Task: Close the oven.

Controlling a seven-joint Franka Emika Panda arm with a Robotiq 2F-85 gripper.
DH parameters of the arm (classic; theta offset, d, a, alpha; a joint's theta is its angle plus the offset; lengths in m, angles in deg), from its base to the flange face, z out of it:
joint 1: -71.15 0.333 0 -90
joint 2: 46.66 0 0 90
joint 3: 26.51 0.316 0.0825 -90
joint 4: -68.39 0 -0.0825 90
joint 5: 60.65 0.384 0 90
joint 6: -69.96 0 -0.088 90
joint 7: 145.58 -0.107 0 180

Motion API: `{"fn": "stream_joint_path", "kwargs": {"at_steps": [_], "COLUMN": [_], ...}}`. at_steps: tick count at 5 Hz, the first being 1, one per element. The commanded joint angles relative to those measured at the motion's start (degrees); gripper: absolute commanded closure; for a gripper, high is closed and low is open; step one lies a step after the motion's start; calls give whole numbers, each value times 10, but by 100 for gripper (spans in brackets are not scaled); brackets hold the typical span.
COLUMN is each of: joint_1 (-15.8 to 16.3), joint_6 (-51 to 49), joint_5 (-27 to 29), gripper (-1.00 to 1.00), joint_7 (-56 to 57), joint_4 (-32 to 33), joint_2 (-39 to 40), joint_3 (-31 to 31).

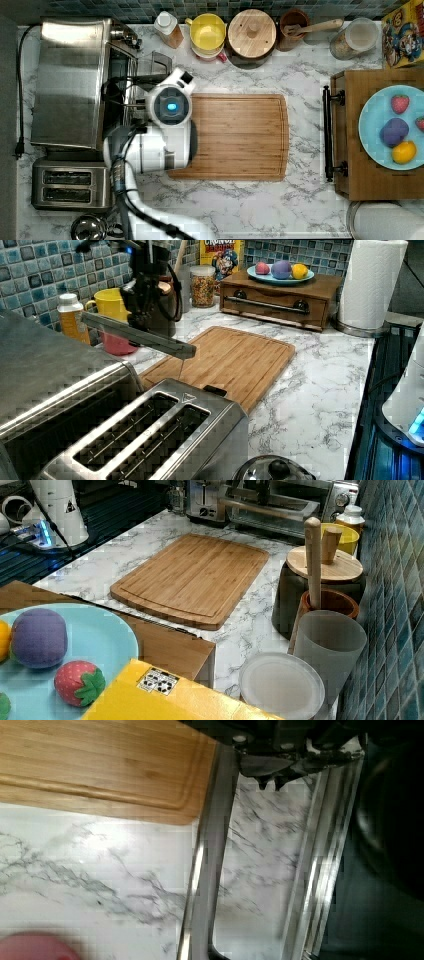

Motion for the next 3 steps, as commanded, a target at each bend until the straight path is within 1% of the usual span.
{"fn": "stream_joint_path", "kwargs": {"at_steps": [1, 2, 3], "joint_1": [110, 124, 157], "joint_6": [-82, -133, -219], "joint_5": [-274, -352, -393], "gripper": [100, 100, 100], "joint_7": [-318, -393, -442], "joint_4": [-174, -217, -296], "joint_2": [-30, -30, -4], "joint_3": [53, 65, 78]}}
